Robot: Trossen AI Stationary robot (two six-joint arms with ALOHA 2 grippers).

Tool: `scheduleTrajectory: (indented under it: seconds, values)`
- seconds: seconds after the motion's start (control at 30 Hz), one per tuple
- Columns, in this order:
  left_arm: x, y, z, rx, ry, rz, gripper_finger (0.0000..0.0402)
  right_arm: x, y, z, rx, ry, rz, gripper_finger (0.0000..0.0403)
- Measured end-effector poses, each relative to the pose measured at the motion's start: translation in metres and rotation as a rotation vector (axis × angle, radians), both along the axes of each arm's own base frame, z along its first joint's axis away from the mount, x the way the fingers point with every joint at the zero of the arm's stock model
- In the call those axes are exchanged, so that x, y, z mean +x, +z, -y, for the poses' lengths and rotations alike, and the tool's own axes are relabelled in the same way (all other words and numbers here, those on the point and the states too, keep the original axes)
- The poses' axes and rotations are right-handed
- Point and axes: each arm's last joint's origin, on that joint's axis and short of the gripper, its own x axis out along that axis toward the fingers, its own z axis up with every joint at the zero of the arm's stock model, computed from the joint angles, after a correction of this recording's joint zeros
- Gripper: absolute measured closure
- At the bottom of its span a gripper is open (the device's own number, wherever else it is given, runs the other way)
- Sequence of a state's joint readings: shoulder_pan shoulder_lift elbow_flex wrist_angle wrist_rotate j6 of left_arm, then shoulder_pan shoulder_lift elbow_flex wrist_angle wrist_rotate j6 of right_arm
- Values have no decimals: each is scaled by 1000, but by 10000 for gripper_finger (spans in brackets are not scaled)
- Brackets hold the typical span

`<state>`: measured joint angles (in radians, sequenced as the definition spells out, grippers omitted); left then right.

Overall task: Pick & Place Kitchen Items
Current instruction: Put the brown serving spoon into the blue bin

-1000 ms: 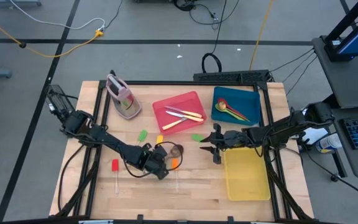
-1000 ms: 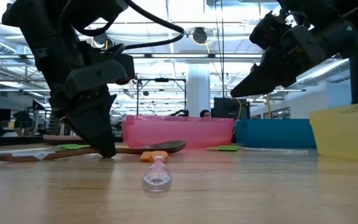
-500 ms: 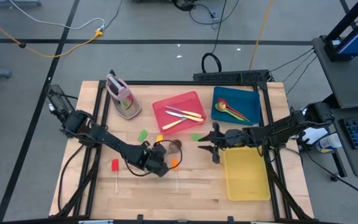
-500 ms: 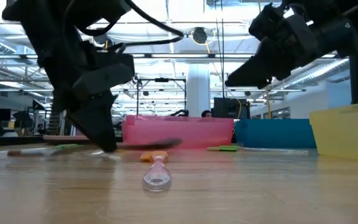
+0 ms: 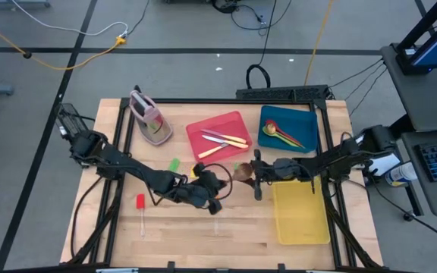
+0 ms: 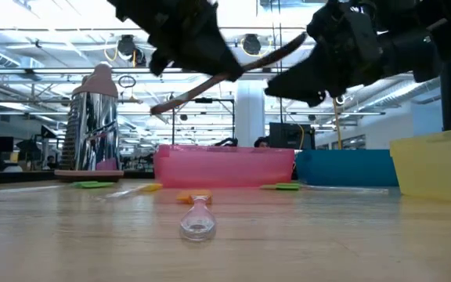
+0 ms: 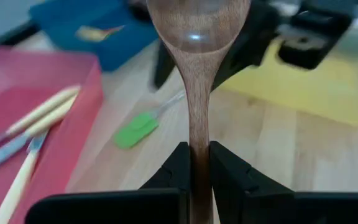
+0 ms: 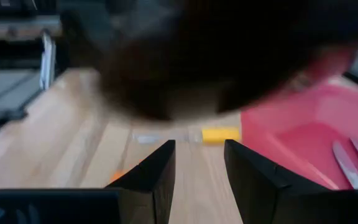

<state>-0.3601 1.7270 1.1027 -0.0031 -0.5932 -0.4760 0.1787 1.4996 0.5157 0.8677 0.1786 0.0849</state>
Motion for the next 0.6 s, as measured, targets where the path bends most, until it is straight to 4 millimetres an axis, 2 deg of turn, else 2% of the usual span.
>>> scheduleTrajectory:
  seconds: [0.2, 0.4, 0.6]
  values:
    - [5, 6, 1, 55, -45, 58, 371, 7, -2, -2, 20, 12, 103, 273]
    - [5, 7, 2, 63, -49, 65, 370, 8, 2, -7, 7, 182, 166, 273]
    - [5, 8, 2, 54, -47, 75, 374, 8, 4, -7, 4, 185, 183, 273]
